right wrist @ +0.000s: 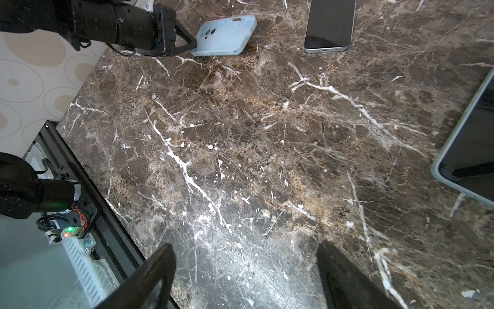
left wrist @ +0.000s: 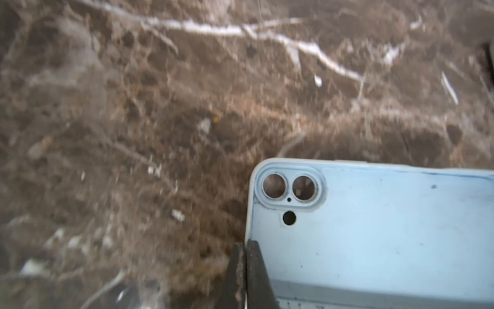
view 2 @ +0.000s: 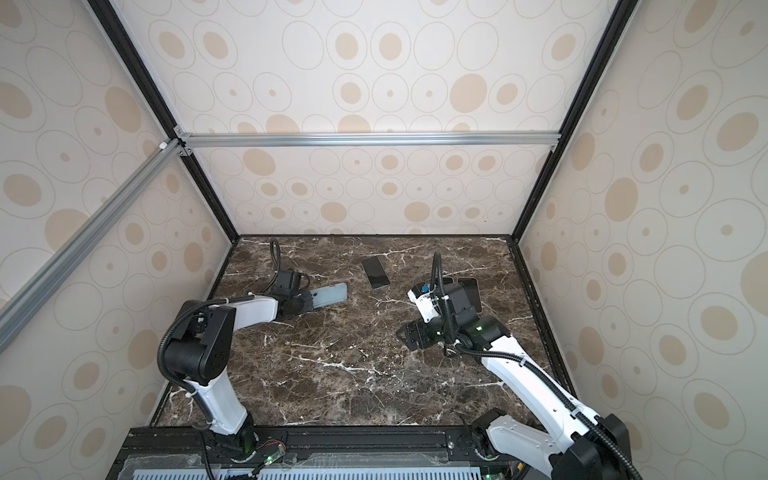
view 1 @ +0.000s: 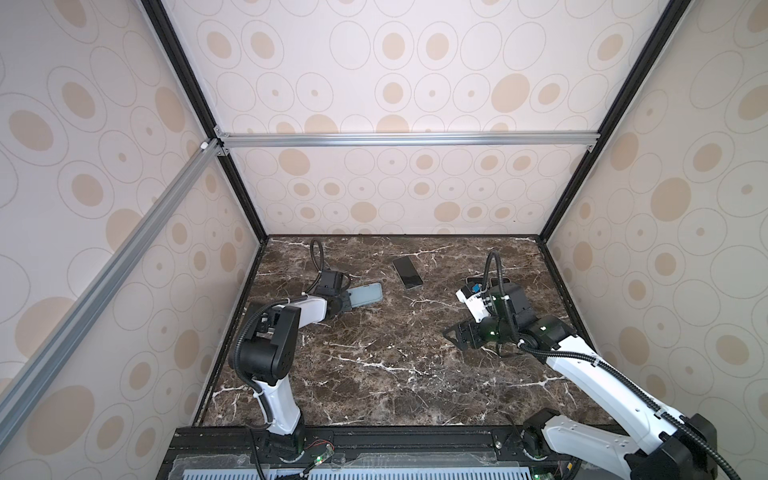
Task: Put the phone into the phone case
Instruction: 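Grasp the light-blue case edge with the left gripper and drag it toward the robot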
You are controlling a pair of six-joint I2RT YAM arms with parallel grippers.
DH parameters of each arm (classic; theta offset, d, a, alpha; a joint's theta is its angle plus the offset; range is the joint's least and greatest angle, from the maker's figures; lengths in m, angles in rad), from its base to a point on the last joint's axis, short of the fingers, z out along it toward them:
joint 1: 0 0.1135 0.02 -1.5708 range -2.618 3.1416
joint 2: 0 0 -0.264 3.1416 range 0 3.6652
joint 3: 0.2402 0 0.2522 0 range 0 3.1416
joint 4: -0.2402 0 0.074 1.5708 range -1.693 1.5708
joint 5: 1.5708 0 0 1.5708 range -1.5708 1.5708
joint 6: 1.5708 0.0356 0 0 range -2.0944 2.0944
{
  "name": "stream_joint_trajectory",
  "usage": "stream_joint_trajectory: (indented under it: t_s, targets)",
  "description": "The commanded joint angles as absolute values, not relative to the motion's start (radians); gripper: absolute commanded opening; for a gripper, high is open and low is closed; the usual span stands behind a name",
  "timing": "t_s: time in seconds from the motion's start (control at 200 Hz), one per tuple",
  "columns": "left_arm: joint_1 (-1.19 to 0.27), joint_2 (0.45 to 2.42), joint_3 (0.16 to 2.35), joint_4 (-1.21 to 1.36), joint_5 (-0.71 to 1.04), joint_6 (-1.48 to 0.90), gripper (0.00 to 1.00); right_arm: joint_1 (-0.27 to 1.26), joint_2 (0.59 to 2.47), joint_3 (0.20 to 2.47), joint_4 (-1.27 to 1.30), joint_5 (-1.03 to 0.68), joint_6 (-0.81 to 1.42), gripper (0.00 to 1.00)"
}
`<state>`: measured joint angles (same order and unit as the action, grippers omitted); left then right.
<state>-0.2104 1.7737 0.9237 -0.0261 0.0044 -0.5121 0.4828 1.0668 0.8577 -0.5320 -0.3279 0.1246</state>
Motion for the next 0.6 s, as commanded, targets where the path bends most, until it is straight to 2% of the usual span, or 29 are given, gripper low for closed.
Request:
stream_joint_trajectory:
  t_s: [0.0,0.285,0.59]
  targets:
    - [-0.208,1.694,0.890,-0.070,0.060,-0.467,0.00,0.490,1.070,0.848,-0.546,-0.298,0.115,0.85]
    - [-0.240,1.473,0.747,-0.154,0.080,-0.437,0.00,0.494,1.083,0.847,-0.550,-0.274,0.112,0.85]
    - [-0.320,1.307,0.774,-0.299,0.003,-0.459,0.00,0.497,1.098,0.839,-0.522,-0.282,0.119,0.85]
